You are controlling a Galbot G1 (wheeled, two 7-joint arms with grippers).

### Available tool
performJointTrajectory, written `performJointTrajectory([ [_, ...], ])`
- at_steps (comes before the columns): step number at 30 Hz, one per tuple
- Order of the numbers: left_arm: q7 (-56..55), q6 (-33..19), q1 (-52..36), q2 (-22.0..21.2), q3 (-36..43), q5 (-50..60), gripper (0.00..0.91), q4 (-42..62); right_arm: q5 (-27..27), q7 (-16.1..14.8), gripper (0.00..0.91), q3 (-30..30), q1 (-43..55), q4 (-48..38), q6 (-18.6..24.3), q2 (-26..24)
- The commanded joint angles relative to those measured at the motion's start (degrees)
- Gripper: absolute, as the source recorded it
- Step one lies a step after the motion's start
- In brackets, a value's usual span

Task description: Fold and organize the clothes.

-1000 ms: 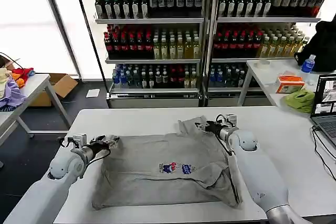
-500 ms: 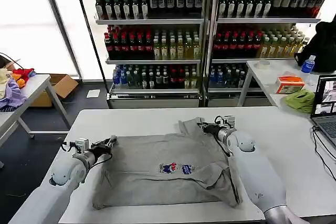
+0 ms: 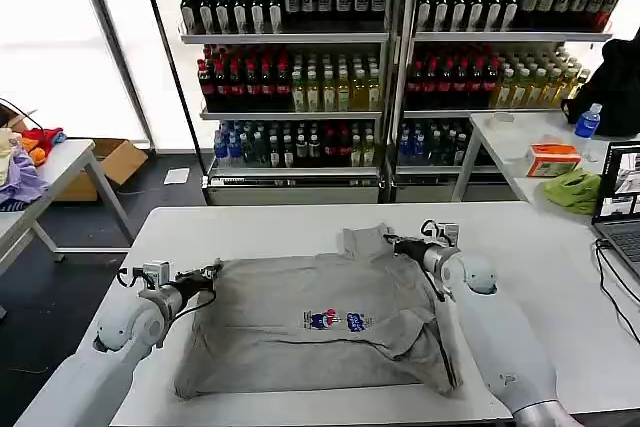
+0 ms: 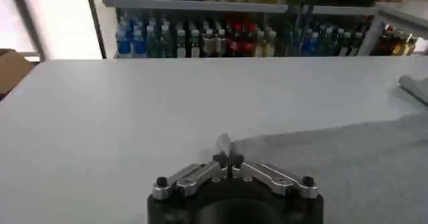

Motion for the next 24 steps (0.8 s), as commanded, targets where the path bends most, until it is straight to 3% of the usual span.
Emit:
performJointTrajectory([
  [1,-0.8,0.0,0.8,0.8,-2.5,-2.4,0.000,-5.4,6.4,0.5,0.000,1.6,-3.1,7.9,0.1,-1.8],
  [13,-1.8,0.6,11.1,4.0,-10.5,-4.6,0.000,-17.2,13.7,3.5,0.000,7.5,-13.8,27.9,0.0,-6.7],
  [24,-3.4,0.6,22.8,4.3,-16.8,-4.7,0.000,-26.7,16.2,4.5,0.000,19.6,-37.0,43.9,0.0,-9.7],
])
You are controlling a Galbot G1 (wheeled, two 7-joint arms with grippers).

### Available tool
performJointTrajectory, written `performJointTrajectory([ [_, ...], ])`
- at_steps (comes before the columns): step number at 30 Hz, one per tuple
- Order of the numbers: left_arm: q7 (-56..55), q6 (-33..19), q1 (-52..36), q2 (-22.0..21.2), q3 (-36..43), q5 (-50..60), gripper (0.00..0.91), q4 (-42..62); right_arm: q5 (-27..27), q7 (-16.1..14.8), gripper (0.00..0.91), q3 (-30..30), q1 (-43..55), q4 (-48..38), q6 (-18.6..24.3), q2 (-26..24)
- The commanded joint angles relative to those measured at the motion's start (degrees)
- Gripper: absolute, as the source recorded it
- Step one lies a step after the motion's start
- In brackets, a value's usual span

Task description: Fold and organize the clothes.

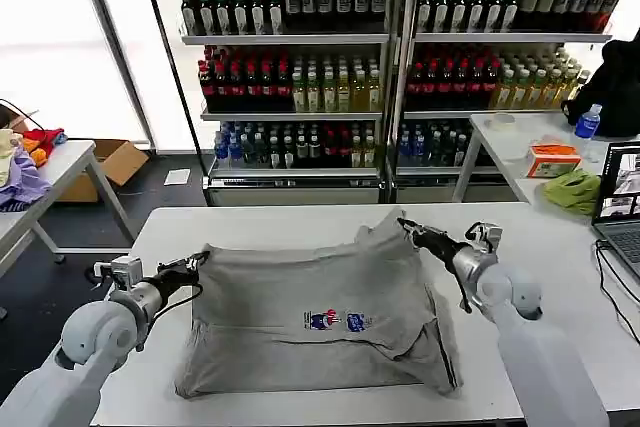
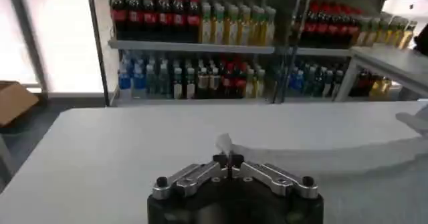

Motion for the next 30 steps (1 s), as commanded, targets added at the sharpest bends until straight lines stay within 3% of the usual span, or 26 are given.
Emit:
performJointTrajectory([
  [1,-1.0,0.1,12.1,0.8,-6.7,-0.4,0.000,-10.5,3.6,0.8,0.000,9.6,-19.9,16.4,0.0,-2.4],
  [12,0.7,0.3,25.9,1.2,-12.2,5.2,0.000,-15.7,3.3,0.9,0.000,14.5,-37.4,23.6,0.1,-0.5],
  [18,4.3,0.3,30.6,-3.2,-10.1,14.8,0.000,-14.7,-1.0,1.3,0.000,13.0,-39.2,22.3,0.2,0.6],
  [23,5.1,0.3,33.4,-4.7,-11.5,15.3,0.000,-17.4,-0.5,2.3,0.000,13.9,-38.7,22.8,0.2,0.3],
  [24,5.1,0.3,33.8,-4.7,-11.7,15.5,0.252,-17.6,-0.5,2.3,0.232,14.1,-38.7,22.9,0.2,0.3],
  [25,5.0,0.3,34.2,-4.8,-12.3,15.8,0.756,-18.0,-0.5,2.4,0.756,14.3,-38.6,23.1,0.2,0.2],
  [26,4.8,0.3,34.7,-4.7,-12.9,15.9,0.907,-18.3,-0.5,2.4,0.907,14.6,-38.5,23.2,0.3,0.2],
  [30,4.9,0.3,36.2,-4.6,-14.9,16.1,0.907,-19.5,-0.2,2.9,0.907,16.0,-38.0,23.0,0.3,0.1],
])
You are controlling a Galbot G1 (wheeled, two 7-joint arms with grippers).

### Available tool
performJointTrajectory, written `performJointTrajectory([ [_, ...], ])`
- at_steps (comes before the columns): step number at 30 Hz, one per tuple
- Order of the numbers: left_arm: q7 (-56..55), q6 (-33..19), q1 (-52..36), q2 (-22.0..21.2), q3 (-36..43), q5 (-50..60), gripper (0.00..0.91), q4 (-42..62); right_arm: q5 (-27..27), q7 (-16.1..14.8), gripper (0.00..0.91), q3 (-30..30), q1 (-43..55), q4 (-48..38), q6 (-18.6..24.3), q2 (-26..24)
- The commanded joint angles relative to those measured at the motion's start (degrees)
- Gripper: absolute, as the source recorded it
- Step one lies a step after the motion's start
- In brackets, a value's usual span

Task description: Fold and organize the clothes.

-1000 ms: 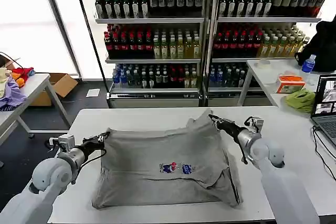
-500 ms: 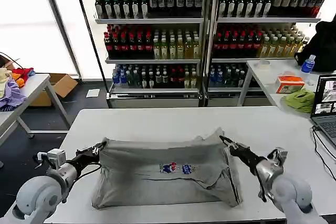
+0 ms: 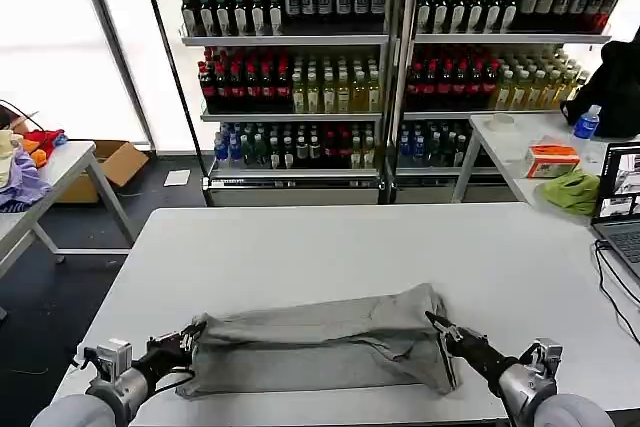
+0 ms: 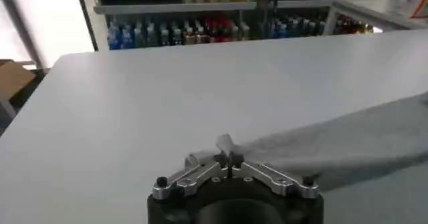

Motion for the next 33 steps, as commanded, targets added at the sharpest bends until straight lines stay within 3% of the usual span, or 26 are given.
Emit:
performJointTrajectory([
  [1,1.0,-0.1,8.3,-1.6,-5.4,4.4,0.907,-4.2,-0.2,0.8,0.907,2.9,-3.8,1.8,0.0,-0.2],
  [9,-0.9,-0.2,10.4,-1.3,-11.2,1.4,0.907,-6.8,-1.7,-1.3,0.907,7.9,-3.6,2.8,1.8,-1.0],
  [11,-5.4,-0.4,10.2,-2.6,-10.6,-2.4,0.907,-9.3,-8.5,0.0,0.907,8.0,-3.2,4.1,8.6,-0.8],
  [12,-8.2,-1.0,10.0,-3.0,-9.2,-3.5,0.907,-9.8,-9.2,0.3,0.907,7.8,-3.1,4.2,9.6,-0.7],
  [13,-11.5,-3.3,10.3,-5.4,-7.0,-3.6,0.907,-10.6,-12.7,0.7,0.907,7.5,-2.9,4.4,15.4,-0.4],
  [16,-13.0,-8.3,10.9,-9.2,-0.8,0.7,0.907,-11.0,-18.0,-0.8,0.907,7.5,-3.4,4.6,26.8,-0.4],
  [20,-13.6,-14.2,8.6,-12.7,4.9,5.9,0.907,-6.5,-16.6,-2.7,0.907,7.6,-4.2,4.0,34.1,-0.7],
  [25,-13.4,-20.7,5.7,-17.1,10.8,13.6,0.907,0.1,-16.7,-2.1,0.907,6.3,-5.4,2.5,35.1,-0.2],
  [29,-12.9,-22.7,4.8,-18.9,12.4,16.9,0.907,2.8,-16.1,-1.7,0.907,6.4,-6.1,2.1,35.1,-0.2],
  [33,-13.2,-22.9,4.3,-19.6,12.4,16.7,0.907,4.2,-13.8,0.2,0.907,6.8,-6.0,2.7,32.4,-0.4],
])
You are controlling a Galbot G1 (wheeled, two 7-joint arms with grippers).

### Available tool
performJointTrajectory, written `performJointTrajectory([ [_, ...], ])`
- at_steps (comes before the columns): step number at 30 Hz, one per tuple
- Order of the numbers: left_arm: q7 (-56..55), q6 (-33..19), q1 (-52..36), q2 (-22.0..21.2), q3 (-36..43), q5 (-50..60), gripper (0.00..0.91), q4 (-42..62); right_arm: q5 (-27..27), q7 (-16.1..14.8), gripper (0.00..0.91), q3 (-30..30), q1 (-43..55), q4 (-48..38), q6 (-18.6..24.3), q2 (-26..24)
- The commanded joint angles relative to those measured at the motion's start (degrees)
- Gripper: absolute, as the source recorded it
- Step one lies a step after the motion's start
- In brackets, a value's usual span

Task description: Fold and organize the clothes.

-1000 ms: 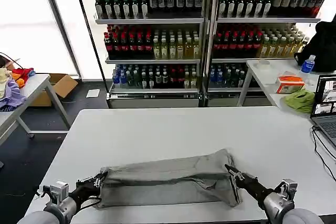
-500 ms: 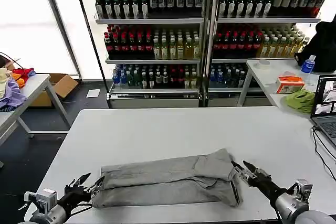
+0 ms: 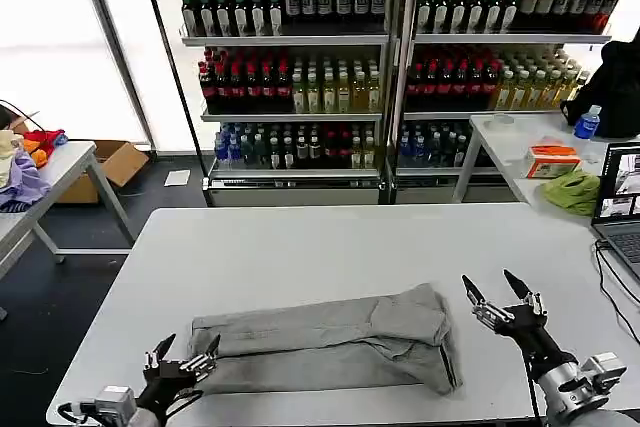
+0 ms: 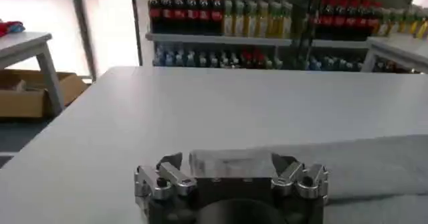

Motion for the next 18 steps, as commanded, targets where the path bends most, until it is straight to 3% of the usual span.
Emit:
performJointTrajectory([
  [1,-2.5,-8.1,-2.1,-6.6,6.6,7.1,0.877,7.1,1.1,1.6,0.907,0.9,-0.9,0.5,3.6,-0.2],
  [5,-2.4,-7.7,-2.5,-6.2,5.1,5.1,0.736,7.7,3.6,2.2,0.907,1.9,-0.9,0.7,2.3,-0.6],
  [10,-2.3,-7.0,-2.2,-5.6,4.2,4.1,0.725,7.9,6.5,2.6,0.907,3.1,-1.1,0.7,1.2,-0.7],
  [13,-2.4,-6.3,-2.1,-6.1,5.0,3.8,0.625,7.7,7.3,2.7,0.907,3.2,-1.1,1.1,0.7,-0.7],
  [16,-2.4,-5.5,-2.3,-6.5,5.5,2.3,0.433,7.8,9.6,3.5,0.907,3.7,-1.0,1.9,-0.7,-0.6],
  [18,-2.3,-5.4,-2.7,-6.5,5.5,2.5,0.010,8.5,12.1,4.0,0.907,4.5,-1.0,2.9,-1.6,-0.6],
])
